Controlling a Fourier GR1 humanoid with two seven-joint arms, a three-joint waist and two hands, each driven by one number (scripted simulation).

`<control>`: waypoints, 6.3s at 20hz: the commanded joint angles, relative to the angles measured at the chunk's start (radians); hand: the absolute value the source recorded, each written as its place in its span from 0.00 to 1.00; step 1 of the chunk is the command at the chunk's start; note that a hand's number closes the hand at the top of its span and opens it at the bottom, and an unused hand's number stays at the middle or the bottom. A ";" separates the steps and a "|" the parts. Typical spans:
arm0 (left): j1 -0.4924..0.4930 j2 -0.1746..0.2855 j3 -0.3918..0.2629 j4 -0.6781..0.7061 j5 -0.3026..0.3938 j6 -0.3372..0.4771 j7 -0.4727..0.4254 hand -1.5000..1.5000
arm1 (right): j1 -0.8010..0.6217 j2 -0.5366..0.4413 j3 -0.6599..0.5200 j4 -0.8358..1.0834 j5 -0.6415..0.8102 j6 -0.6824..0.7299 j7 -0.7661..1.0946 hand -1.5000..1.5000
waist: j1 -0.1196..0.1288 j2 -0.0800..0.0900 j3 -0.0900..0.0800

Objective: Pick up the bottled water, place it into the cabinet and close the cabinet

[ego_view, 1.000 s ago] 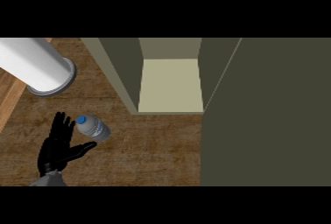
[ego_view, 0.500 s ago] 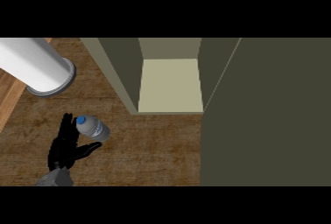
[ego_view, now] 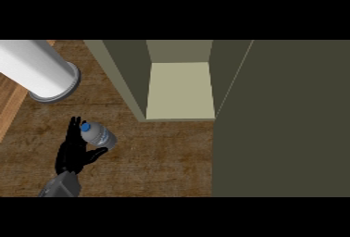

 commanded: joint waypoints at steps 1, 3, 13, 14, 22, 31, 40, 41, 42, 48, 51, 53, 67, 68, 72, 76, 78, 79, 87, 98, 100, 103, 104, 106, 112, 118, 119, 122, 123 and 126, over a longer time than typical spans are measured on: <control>-0.028 -0.027 0.002 0.067 0.021 -0.081 0.015 0.00 | 0.026 0.019 0.039 -0.041 0.019 -0.019 0.011 0.00 | -0.005 0.004 -0.007; -0.049 0.006 0.012 0.075 0.035 -0.086 0.049 0.00 | -0.019 0.019 0.041 -0.040 0.022 -0.047 0.066 0.00 | 0.002 0.004 -0.007; -0.122 -0.040 -0.012 0.149 0.008 -0.117 -0.025 0.00 | -0.030 0.004 0.019 0.013 -0.002 -0.025 0.035 0.00 | -0.005 0.005 -0.007; -0.131 -0.040 -0.015 0.167 0.001 -0.139 -0.037 0.00 | 0.006 0.010 0.059 -0.018 0.020 -0.024 0.040 0.00 | -0.013 0.007 -0.008; -0.150 -0.053 -0.005 0.219 0.007 -0.176 -0.097 1.00 | -0.020 -0.025 -0.016 -0.006 -0.064 0.002 0.045 0.00 | -0.008 0.007 -0.007; -0.059 -0.044 -0.070 0.119 -0.034 -0.192 -0.156 1.00 | -0.003 -0.012 0.030 -0.033 -0.018 -0.028 0.063 0.00 | 0.006 0.001 -0.006; 0.059 -0.006 -0.065 0.003 0.020 -0.344 -0.146 1.00 | 0.055 0.008 0.056 0.004 0.030 -0.004 -0.023 0.00 | 0.008 -0.002 -0.005; 0.050 -0.031 -0.065 -0.010 0.023 -0.311 -0.157 1.00 | 0.072 -0.025 0.019 -0.022 -0.018 0.017 -0.009 0.00 | 0.006 -0.001 -0.005; 0.046 -0.038 -0.058 -0.010 0.039 -0.313 -0.137 1.00 | 0.016 0.008 0.042 0.035 0.057 -0.013 -0.037 0.00 | 0.008 0.000 -0.005; 0.156 -0.069 -0.103 -0.232 0.089 -0.319 0.003 1.00 | 0.019 0.016 0.054 0.047 0.041 -0.015 -0.039 0.00 | 0.014 -0.002 -0.005; 0.269 -0.103 -0.142 -0.458 0.124 -0.256 0.122 1.00 | -0.033 -0.010 0.016 0.068 0.013 -0.022 -0.001 0.00 | 0.019 -0.003 -0.004; 0.307 -0.122 -0.175 -0.601 0.137 -0.208 0.213 1.00 | -0.037 0.008 0.028 0.102 0.040 -0.021 -0.050 0.00 | 0.023 -0.005 -0.003; 0.253 -0.182 -0.489 -0.978 0.120 0.236 0.360 1.00 | -0.023 -0.008 0.073 0.001 -0.013 -0.052 0.035 0.00 | 0.008 0.000 -0.005; 0.233 -0.182 -0.532 -1.028 0.121 0.300 0.394 1.00 | 0.011 -0.024 0.059 0.043 -0.003 -0.013 -0.027 0.00 | 0.006 -0.002 -0.005; 0.108 -0.182 -0.549 -0.929 0.101 0.386 0.378 1.00 | -0.053 -0.007 0.067 0.068 0.004 -0.046 -0.008 0.00 | 0.005 0.001 -0.005; 0.024 -0.182 -0.596 -1.023 0.087 0.544 0.498 1.00 | -0.062 -0.013 0.046 0.095 -0.008 -0.049 -0.011 0.00 | 0.008 0.000 -0.005; -0.081 -0.182 -0.630 -0.849 0.118 0.565 0.388 1.00 | -0.055 -0.050 -0.002 0.055 -0.083 -0.021 0.014 0.00 | -0.002 0.002 -0.005; -0.149 -0.182 -0.617 -0.828 0.085 0.623 0.409 1.00 | -0.069 -0.011 0.062 0.103 0.002 -0.042 -0.016 0.00 | -0.004 0.002 -0.005; -0.364 -0.182 -0.694 -0.616 0.071 0.802 0.363 1.00 | -0.017 -0.020 0.083 0.032 -0.021 -0.044 0.002 0.00 | -0.017 0.003 -0.005; -0.677 -0.182 -0.517 -0.136 0.046 0.757 0.273 1.00 | -0.025 -0.033 0.076 0.077 -0.013 -0.024 -0.029 0.00 | -0.028 0.009 -0.005; -0.730 -0.182 -0.552 -0.083 0.043 0.813 0.284 1.00 | -0.040 -0.052 0.047 0.062 -0.062 -0.013 -0.006 0.00 | -0.038 0.011 -0.005; -0.739 -0.168 -0.521 0.008 -0.009 0.779 0.238 1.00 | -0.055 -0.027 0.075 0.114 -0.012 -0.032 -0.024 0.00 | -0.029 0.013 -0.005; -0.764 -0.182 -0.524 0.040 -0.001 0.818 0.237 1.00 | -0.046 -0.049 0.067 0.076 -0.039 -0.015 -0.008 0.00 | -0.039 0.014 -0.005; -0.755 -0.161 -0.478 0.089 0.007 0.758 0.179 1.00 | -0.055 -0.029 0.086 0.094 -0.007 -0.032 -0.019 0.00 | -0.033 0.016 -0.005; -0.788 -0.134 -0.469 0.214 -0.035 0.822 0.125 1.00 | -0.069 -0.066 0.060 0.060 -0.061 -0.008 0.019 0.00 | -0.054 0.026 -0.006; -0.774 -0.126 -0.499 0.294 -0.093 0.891 0.095 1.00 | -0.122 -0.026 0.092 0.111 -0.021 -0.045 0.027 0.00 | -0.045 0.026 -0.006; -0.811 -0.102 -0.507 0.315 -0.107 0.921 0.133 1.00 | -0.089 -0.017 0.109 0.083 -0.003 -0.052 0.010 0.00 | -0.056 0.027 -0.006; -0.773 -0.128 -0.501 0.318 -0.111 0.972 0.075 0.00 | -0.099 -0.015 0.112 0.096 -0.019 -0.039 0.003 0.00 | -0.046 0.024 -0.006; -0.777 -0.103 -0.486 0.321 -0.100 0.982 0.069 0.00 | -0.043 -0.028 0.126 0.059 -0.011 -0.029 -0.003 0.00 | -0.066 0.029 -0.007; -0.805 -0.119 -0.493 0.348 -0.111 0.976 0.108 0.00 | -0.024 -0.032 0.126 0.117 0.006 0.001 -0.063 0.00 | -0.065 0.026 -0.006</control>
